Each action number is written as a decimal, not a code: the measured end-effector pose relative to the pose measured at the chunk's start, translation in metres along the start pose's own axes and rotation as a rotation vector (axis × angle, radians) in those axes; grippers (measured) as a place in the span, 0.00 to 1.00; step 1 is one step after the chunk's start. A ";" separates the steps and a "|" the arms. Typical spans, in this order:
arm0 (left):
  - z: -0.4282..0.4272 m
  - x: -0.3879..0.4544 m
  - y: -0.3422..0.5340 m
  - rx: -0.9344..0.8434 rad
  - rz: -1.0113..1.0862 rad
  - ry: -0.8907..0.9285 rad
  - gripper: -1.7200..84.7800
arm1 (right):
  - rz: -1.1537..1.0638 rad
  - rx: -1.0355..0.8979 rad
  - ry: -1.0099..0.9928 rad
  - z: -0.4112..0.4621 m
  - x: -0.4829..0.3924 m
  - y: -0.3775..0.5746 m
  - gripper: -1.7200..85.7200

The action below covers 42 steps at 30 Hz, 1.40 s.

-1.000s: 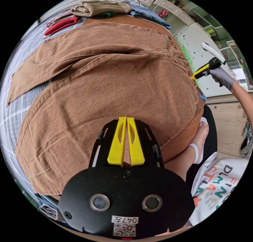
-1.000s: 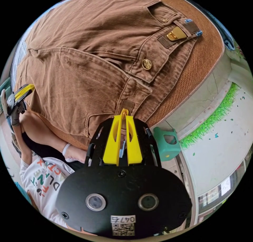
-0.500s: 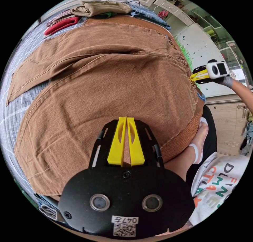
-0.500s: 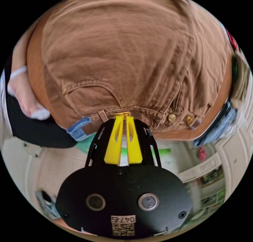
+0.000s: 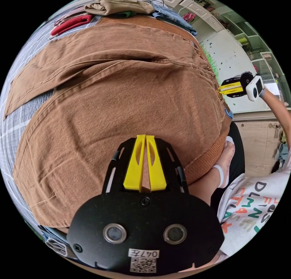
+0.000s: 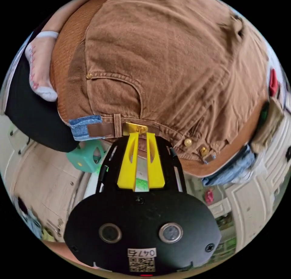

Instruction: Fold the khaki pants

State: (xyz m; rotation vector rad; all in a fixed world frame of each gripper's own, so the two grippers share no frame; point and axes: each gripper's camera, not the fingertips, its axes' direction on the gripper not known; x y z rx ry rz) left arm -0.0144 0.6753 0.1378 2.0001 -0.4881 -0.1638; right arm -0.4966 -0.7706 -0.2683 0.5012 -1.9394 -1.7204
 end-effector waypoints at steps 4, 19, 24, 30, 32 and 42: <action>0.006 -0.005 0.055 0.012 -0.010 0.004 0.01 | 0.528 0.247 -0.076 -0.018 -0.028 0.077 0.02; -0.058 0.007 0.399 0.440 -0.286 -0.442 0.02 | 1.192 0.612 -0.251 0.010 -0.278 0.140 0.02; -0.104 -0.068 0.601 0.646 -0.808 -0.293 0.16 | 1.100 0.860 -0.133 0.002 -0.348 0.189 0.07; -0.045 -0.151 0.788 0.642 -1.187 -0.072 0.21 | 1.142 1.078 -0.166 0.016 -0.411 0.246 0.07; -0.016 -0.177 0.834 0.615 -1.293 0.014 0.21 | 1.175 1.084 -0.088 0.014 -0.433 0.256 0.06; 0.067 -0.264 0.940 0.608 -1.473 0.145 0.15 | 1.304 1.021 -0.031 0.018 -0.468 0.264 0.03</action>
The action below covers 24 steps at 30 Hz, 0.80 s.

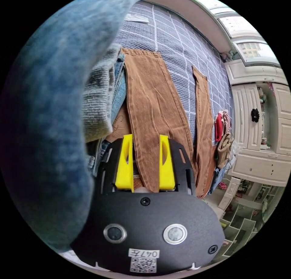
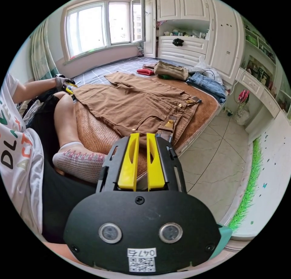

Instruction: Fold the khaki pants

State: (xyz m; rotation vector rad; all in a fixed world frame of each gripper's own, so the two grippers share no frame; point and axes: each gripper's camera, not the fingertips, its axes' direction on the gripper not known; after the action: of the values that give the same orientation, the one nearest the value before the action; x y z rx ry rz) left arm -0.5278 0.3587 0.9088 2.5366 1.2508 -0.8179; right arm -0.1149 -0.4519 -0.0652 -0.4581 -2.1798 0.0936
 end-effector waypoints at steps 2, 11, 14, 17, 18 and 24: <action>0.009 -0.016 -0.011 0.009 0.026 0.027 0.09 | -0.007 0.017 -0.001 -0.007 -0.002 0.000 0.03; 0.040 -0.023 -0.048 0.097 0.200 0.165 0.01 | -0.217 -0.161 -0.062 0.007 -0.013 -0.031 0.08; 0.048 -0.007 -0.063 0.148 0.263 0.158 0.01 | -0.395 -0.277 -0.005 0.022 -0.029 -0.046 0.09; 0.057 0.013 -0.081 0.193 0.302 0.156 0.01 | -0.543 -0.333 0.135 0.037 -0.044 -0.063 0.10; 0.059 0.018 -0.085 0.202 0.310 0.156 0.01 | -0.563 -0.325 0.157 0.039 -0.046 -0.068 0.10; 0.077 0.080 -0.133 0.247 0.356 0.198 0.01 | -0.780 -0.452 0.238 0.088 -0.056 -0.102 0.04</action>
State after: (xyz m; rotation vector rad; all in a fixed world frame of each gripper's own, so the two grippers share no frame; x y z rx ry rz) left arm -0.6226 0.4646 0.8086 2.9787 0.7403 -0.6885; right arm -0.1831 -0.5586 -0.1383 0.1593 -1.9898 -0.8446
